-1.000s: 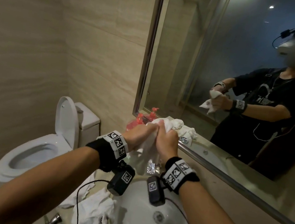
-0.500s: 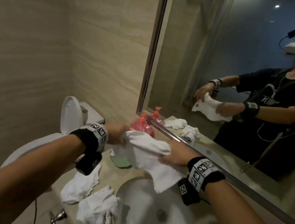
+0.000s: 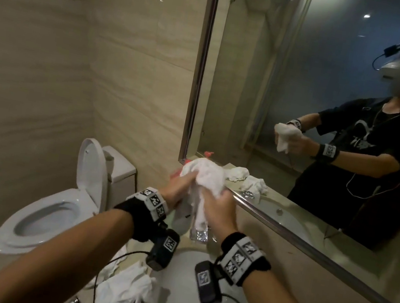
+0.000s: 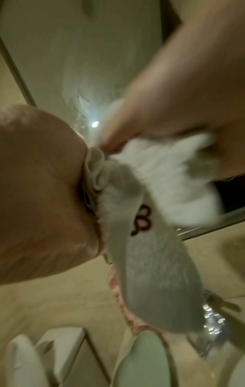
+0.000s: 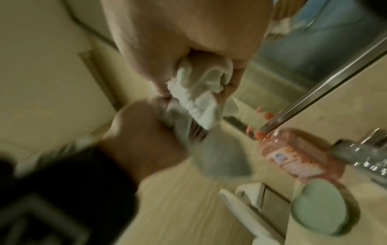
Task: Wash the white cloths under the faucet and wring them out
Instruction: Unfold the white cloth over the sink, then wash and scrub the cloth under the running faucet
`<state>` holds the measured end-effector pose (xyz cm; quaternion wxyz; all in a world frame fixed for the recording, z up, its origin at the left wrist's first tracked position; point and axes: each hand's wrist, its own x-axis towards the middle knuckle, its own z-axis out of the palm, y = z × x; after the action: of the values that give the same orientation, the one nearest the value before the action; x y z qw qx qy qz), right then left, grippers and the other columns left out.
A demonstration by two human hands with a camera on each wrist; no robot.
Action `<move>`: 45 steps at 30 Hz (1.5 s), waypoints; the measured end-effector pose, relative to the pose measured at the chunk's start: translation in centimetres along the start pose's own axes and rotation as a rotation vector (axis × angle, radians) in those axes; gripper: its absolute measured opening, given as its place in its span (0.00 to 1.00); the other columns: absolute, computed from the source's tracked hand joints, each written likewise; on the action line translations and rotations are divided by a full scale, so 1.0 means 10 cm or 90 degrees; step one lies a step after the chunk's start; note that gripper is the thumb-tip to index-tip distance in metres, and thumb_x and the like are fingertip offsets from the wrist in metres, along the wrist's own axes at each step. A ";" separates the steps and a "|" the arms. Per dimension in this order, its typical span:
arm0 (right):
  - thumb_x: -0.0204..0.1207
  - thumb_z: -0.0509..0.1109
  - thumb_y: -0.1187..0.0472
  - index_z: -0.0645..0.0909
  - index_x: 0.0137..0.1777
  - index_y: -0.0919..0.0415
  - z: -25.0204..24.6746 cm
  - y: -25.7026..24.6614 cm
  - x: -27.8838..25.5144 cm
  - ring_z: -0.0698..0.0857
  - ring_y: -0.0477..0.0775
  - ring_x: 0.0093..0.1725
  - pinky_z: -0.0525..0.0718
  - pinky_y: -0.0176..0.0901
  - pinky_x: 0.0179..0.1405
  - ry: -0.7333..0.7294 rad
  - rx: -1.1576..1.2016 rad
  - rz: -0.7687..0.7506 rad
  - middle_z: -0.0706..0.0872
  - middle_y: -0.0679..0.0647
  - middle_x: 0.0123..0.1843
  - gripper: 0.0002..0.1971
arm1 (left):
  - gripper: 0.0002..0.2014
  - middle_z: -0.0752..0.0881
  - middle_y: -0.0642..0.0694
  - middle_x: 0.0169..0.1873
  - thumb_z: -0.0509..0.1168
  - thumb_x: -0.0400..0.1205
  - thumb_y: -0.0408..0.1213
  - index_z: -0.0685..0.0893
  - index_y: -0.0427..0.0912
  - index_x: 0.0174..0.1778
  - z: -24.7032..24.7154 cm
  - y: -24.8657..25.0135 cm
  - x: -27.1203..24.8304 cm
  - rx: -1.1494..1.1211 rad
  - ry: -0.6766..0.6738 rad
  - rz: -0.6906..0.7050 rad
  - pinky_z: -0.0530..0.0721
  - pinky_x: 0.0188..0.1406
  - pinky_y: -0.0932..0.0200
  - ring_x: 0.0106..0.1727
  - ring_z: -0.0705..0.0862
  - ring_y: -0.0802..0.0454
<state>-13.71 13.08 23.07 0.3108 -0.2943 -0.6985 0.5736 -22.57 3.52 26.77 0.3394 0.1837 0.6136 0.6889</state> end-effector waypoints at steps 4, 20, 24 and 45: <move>0.81 0.71 0.46 0.83 0.40 0.55 -0.01 -0.11 0.05 0.90 0.49 0.34 0.80 0.37 0.28 0.057 -0.005 0.038 0.90 0.48 0.35 0.15 | 0.16 0.89 0.35 0.45 0.59 0.83 0.47 0.85 0.40 0.53 0.24 -0.10 -0.08 0.070 -0.030 -0.009 0.86 0.50 0.40 0.45 0.87 0.40; 0.72 0.80 0.47 0.87 0.51 0.58 -0.35 0.94 -0.04 0.91 0.57 0.43 0.91 0.56 0.42 -0.406 -0.420 -0.021 0.92 0.55 0.44 0.16 | 0.15 0.87 0.42 0.44 0.68 0.83 0.53 0.85 0.43 0.44 -0.55 -0.99 0.01 0.668 -0.173 -0.064 0.78 0.35 0.65 0.43 0.84 0.47; 0.79 0.64 0.28 0.85 0.48 0.47 -0.50 1.27 -0.05 0.87 0.43 0.42 0.81 0.38 0.43 -0.540 -0.517 0.050 0.90 0.44 0.45 0.23 | 0.22 0.91 0.44 0.46 0.66 0.81 0.59 0.89 0.41 0.51 -0.73 -1.40 0.17 0.599 -0.138 -0.087 0.84 0.47 0.56 0.47 0.89 0.47; 0.87 0.58 0.68 0.67 0.86 0.57 -0.08 2.29 1.00 0.80 0.54 0.75 0.77 0.51 0.77 -0.271 -0.353 0.229 0.75 0.54 0.83 0.27 | 0.22 0.88 0.40 0.58 0.61 0.84 0.51 0.85 0.36 0.60 -0.47 -2.76 1.39 0.495 -0.313 -0.130 0.82 0.63 0.46 0.59 0.86 0.42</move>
<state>-18.14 25.10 1.66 -0.0378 -0.3592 -0.8131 0.4565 -28.80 10.23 -3.14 0.4469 0.3937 0.7423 0.3070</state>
